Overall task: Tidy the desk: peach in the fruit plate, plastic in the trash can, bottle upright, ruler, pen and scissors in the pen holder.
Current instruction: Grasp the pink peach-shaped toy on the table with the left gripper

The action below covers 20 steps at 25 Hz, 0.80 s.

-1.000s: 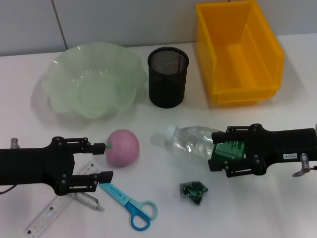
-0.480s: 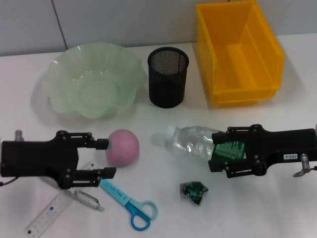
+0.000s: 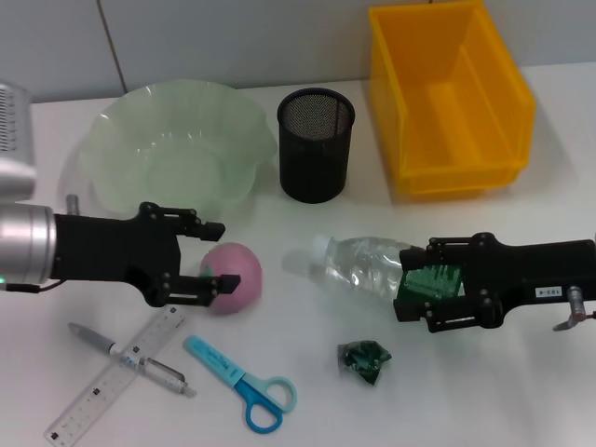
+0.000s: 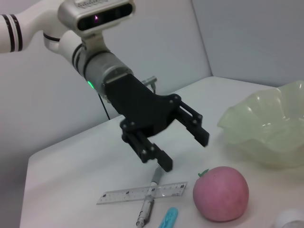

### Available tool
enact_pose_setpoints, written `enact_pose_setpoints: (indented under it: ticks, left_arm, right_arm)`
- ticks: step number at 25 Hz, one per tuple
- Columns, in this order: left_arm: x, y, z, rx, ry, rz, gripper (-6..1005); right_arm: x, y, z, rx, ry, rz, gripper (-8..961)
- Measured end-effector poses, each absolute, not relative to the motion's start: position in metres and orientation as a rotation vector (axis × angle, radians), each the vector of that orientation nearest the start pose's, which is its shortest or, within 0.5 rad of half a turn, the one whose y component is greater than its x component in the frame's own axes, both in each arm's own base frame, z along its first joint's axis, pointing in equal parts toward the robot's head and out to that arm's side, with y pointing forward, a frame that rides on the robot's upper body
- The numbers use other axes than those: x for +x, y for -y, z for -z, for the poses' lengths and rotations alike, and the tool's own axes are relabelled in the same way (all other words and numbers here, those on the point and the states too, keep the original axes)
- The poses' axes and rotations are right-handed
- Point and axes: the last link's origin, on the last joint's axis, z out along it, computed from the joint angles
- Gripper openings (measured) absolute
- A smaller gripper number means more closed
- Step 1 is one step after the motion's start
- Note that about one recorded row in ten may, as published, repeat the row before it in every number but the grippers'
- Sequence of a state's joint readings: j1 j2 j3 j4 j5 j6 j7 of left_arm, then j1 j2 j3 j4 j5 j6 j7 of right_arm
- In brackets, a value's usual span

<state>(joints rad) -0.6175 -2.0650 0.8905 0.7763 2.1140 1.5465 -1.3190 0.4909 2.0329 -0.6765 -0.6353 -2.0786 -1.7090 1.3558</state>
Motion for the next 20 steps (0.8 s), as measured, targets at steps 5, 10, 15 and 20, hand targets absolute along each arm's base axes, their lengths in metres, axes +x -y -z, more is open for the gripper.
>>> enact_pose_setpoints:
  ticks: [5,10,15,20]
  left_arm:
    - [-0.227,-0.355,0.025,-2.969,0.157,0.225,685]
    - [-0.229,-0.361,0.039,-2.947,0.168,0.113,683]
    - [-0.231,-0.365,0.045,-2.93,0.191,0.087,682]
    - [-0.232,-0.368,0.048,-2.91,0.208,0.063,681]
  right_arm:
    - [0.279,-0.301,-0.011,-2.862,-0.63,-0.672,790]
    - [0.28,-0.302,-0.013,-2.862,-0.624,-0.667,789]
    - [0.281,-0.302,-0.014,-2.864,-0.624,-0.656,789]
    - [0.281,-0.302,-0.014,-2.867,-0.622,-0.649,790]
